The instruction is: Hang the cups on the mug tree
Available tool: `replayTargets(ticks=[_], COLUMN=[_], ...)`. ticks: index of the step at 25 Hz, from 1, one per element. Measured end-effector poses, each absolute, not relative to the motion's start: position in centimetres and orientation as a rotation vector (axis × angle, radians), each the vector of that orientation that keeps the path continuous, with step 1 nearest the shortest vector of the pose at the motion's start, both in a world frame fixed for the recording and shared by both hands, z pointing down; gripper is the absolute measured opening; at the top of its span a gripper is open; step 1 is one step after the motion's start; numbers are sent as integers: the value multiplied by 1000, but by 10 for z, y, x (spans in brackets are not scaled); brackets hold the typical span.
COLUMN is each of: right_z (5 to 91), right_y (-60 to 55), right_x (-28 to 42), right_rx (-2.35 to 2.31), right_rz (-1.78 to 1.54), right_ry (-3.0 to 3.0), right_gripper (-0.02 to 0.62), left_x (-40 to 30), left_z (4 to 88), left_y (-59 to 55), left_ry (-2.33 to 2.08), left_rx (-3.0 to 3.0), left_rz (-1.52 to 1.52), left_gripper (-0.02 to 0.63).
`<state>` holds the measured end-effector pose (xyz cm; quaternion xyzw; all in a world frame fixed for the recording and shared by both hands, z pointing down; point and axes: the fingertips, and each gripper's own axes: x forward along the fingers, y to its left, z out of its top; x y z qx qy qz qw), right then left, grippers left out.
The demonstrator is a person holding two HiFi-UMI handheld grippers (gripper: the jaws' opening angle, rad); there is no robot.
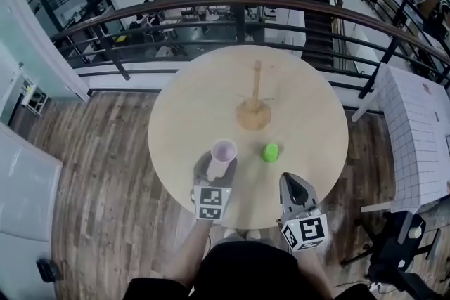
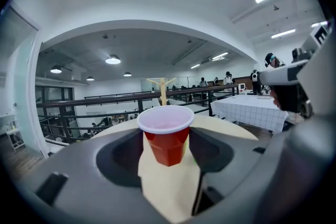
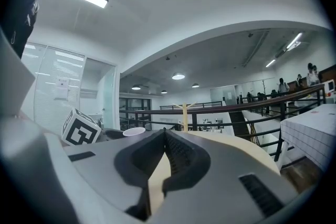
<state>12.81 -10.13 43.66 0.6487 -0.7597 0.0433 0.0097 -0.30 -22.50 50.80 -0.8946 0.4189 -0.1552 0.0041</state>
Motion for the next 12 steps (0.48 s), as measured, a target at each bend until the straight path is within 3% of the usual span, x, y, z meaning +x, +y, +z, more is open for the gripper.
replayTargets(ticks=[12], right_z=[434], right_y=[-101], right_x=[137], right_rx=[2108], right_rz=[136], right_ry=[-2296], right_gripper=[9], left_x=[-37], left_z=[498], left_y=[-292], left_ry=[1283], left_rx=[-2598], left_rz=[-720], left_gripper=[278])
